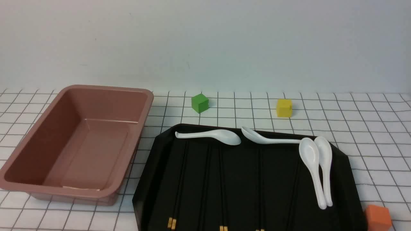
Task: On white black tablecloth take chopsticks from black tray and put them in box.
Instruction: 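Reach over to the black tray and grasp a pair of chopsticks with the left gripper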
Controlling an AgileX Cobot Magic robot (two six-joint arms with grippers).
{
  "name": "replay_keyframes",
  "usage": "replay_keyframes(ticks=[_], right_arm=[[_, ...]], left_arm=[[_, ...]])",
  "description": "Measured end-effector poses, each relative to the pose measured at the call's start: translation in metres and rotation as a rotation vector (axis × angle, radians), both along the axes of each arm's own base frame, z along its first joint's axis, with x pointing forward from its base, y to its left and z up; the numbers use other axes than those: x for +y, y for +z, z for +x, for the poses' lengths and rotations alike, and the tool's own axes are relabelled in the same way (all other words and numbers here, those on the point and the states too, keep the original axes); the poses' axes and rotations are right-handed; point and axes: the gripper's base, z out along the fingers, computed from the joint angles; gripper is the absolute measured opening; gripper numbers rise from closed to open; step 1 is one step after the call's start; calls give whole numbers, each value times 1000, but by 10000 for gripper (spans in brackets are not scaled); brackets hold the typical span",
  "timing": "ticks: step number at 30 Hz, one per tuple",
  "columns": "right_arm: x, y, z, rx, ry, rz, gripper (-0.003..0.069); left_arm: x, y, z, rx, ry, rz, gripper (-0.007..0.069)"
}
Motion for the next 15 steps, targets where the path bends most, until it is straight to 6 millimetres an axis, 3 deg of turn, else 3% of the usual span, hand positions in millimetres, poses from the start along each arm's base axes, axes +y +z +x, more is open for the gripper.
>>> replay_keyframes(ticks=[15], right_arm=[[0,0,0,0,0,0,240]], left_arm=[[1,0,0,-2,2,34,239]])
